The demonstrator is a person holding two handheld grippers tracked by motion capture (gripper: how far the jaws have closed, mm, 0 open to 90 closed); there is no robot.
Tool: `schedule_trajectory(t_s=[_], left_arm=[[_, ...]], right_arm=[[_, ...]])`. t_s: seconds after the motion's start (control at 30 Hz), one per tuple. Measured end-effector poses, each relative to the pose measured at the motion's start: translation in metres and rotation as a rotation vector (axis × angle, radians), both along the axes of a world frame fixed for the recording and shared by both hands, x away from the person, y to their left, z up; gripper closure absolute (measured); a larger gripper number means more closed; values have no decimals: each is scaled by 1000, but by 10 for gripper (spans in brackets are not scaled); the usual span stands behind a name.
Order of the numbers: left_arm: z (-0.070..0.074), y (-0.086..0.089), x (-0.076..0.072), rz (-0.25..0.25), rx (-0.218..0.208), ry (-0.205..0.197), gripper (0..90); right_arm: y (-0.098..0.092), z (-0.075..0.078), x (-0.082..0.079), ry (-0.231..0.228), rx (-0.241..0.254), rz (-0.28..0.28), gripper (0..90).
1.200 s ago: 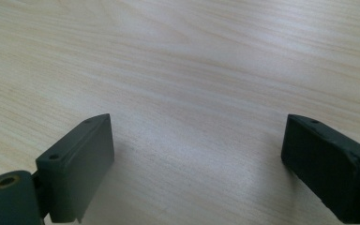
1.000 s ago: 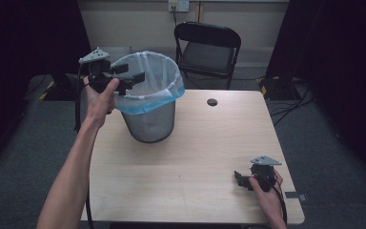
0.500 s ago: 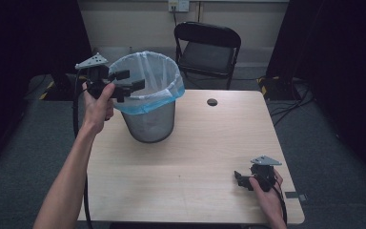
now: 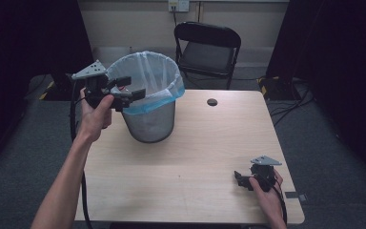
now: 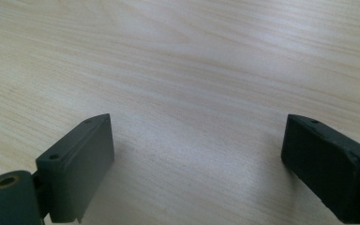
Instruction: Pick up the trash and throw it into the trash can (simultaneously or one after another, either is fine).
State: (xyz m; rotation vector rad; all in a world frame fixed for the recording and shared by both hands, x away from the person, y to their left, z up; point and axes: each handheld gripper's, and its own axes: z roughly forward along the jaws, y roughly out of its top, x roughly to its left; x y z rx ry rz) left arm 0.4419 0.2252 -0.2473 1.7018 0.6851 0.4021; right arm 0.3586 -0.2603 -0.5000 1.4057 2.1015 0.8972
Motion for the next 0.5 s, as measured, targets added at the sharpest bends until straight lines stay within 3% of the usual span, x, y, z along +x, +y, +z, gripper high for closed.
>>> schedule_trajectory(t_s=[0.23,0.37,0.5], left_arm=[[-5,-1,-11,-9,16,1,182],[-15,-4,-20,-8,37,-16,182],[-25,-9,-27,-26,49,-8,181]], right_arm=[[0,0,0,0,0,0,89],[0,0,0,0,0,0,89],[0,0,0,0,0,0,89]])
